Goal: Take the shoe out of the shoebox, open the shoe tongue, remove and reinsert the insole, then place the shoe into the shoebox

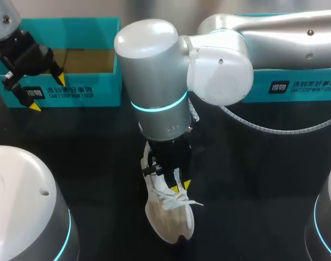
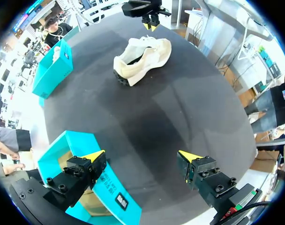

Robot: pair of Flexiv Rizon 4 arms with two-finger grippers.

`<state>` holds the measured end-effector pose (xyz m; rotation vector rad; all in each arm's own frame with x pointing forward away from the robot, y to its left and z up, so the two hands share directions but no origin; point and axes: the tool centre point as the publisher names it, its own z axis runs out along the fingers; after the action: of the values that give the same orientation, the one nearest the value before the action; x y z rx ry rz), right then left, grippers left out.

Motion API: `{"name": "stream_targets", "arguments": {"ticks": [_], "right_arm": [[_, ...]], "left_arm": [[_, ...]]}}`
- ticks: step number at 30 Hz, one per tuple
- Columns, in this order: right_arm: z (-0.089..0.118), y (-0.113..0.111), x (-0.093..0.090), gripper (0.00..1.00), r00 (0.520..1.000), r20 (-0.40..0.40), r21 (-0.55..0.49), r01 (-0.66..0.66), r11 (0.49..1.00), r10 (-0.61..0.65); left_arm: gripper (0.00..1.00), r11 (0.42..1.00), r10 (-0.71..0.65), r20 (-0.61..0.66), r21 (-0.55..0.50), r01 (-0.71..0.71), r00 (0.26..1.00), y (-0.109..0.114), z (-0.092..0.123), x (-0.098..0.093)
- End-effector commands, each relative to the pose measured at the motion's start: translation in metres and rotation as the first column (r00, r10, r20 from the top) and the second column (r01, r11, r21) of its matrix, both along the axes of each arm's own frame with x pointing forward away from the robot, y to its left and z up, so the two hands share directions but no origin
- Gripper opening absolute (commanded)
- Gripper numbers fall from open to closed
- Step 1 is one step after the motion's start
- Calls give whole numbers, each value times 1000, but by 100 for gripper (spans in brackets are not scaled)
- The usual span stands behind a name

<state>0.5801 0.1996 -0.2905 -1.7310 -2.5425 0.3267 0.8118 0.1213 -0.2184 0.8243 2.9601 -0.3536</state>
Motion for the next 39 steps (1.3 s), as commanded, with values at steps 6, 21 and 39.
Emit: {"name": "stream_targets", "arguments": {"ticks": [6, 21, 39], "right_arm": [[-18, 15, 25, 25, 999, -27, 11, -30, 1000, 30], [-59, 22, 39, 28, 998, -60, 16, 18, 1000, -17], [-49, 27, 43, 29, 998, 1, -7, 69, 998, -69]], "left_arm": [[100, 1000, 0, 1, 2, 0, 1000, 0, 1, -1], [100, 1000, 0, 1, 2, 0, 1000, 0, 1, -1], [100, 1000, 0, 1, 2, 0, 1000, 0, 1, -1]]}}
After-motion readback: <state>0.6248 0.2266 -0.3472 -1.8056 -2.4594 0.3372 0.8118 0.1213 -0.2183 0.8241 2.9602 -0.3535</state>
